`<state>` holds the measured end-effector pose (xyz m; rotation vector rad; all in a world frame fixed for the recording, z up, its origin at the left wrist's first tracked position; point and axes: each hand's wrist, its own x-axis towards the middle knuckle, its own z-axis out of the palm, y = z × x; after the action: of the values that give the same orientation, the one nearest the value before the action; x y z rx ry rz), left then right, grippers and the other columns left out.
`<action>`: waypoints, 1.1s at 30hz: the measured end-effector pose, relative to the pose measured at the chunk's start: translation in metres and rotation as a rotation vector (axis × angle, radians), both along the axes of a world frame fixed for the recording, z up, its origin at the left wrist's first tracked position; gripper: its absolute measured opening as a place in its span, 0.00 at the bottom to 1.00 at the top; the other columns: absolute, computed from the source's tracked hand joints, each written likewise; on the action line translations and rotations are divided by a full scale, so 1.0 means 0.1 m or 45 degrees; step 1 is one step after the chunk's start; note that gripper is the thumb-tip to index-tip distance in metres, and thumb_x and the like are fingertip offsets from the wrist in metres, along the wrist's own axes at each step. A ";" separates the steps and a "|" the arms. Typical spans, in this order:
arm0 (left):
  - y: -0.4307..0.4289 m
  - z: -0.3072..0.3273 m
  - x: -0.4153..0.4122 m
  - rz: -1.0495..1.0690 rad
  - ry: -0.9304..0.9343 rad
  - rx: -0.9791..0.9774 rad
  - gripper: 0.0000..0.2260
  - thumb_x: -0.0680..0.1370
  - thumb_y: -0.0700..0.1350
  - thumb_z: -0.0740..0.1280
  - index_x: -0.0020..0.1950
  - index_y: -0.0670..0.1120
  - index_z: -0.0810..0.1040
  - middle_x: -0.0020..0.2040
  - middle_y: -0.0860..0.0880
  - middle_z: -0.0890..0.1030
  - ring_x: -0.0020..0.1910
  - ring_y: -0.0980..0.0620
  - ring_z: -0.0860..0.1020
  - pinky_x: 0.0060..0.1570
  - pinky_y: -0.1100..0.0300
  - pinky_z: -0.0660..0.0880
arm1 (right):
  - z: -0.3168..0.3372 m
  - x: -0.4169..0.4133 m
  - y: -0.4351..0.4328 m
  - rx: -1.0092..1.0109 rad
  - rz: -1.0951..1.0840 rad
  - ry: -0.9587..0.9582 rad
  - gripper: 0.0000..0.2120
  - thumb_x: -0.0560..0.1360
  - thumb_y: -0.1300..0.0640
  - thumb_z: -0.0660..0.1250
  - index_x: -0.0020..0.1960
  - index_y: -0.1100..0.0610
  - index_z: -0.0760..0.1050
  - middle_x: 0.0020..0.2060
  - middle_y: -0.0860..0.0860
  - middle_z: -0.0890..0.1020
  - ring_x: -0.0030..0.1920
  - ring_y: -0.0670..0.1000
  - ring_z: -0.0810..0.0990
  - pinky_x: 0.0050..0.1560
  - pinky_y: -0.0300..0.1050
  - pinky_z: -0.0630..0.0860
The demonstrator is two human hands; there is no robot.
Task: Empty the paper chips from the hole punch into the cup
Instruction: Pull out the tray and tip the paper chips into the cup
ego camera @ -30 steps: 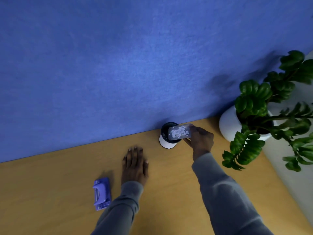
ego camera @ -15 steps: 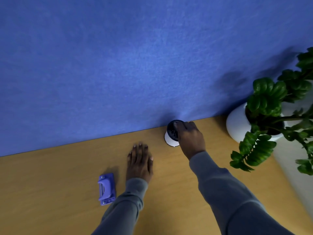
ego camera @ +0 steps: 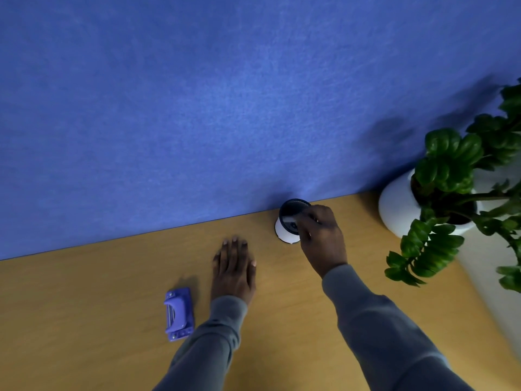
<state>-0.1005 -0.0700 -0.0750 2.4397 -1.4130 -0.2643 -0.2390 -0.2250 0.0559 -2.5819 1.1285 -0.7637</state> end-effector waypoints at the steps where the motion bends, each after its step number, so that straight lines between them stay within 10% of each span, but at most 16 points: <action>1: 0.00 0.00 0.00 0.000 -0.001 0.000 0.25 0.84 0.53 0.48 0.78 0.45 0.64 0.78 0.42 0.65 0.78 0.42 0.62 0.75 0.45 0.56 | 0.00 0.00 0.01 -0.005 -0.020 -0.022 0.08 0.71 0.69 0.72 0.47 0.59 0.83 0.56 0.55 0.81 0.58 0.61 0.78 0.34 0.49 0.81; 11: 0.01 -0.02 0.00 0.001 -0.027 0.021 0.26 0.83 0.54 0.48 0.79 0.46 0.62 0.79 0.42 0.64 0.78 0.42 0.61 0.76 0.45 0.54 | -0.02 -0.01 0.05 0.114 -0.019 -0.008 0.08 0.71 0.71 0.72 0.47 0.61 0.82 0.51 0.58 0.83 0.58 0.62 0.80 0.40 0.55 0.84; 15: 0.01 -0.02 0.00 0.004 -0.023 0.024 0.26 0.83 0.54 0.48 0.79 0.46 0.62 0.79 0.42 0.64 0.78 0.42 0.61 0.76 0.45 0.54 | -0.02 -0.02 0.07 0.073 -0.027 -0.102 0.06 0.71 0.71 0.72 0.43 0.62 0.82 0.58 0.61 0.83 0.65 0.65 0.77 0.58 0.54 0.80; 33: 0.01 0.01 0.00 0.008 -0.019 0.021 0.25 0.83 0.53 0.51 0.78 0.46 0.63 0.79 0.43 0.63 0.78 0.42 0.61 0.76 0.45 0.56 | -0.05 -0.04 0.15 0.028 -0.133 -0.094 0.09 0.69 0.73 0.72 0.45 0.61 0.82 0.42 0.58 0.83 0.42 0.62 0.82 0.45 0.57 0.78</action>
<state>-0.1009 -0.0693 -0.0743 2.4642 -1.4145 -0.2581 -0.2434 -0.2103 0.0511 -2.4717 1.2501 -0.8566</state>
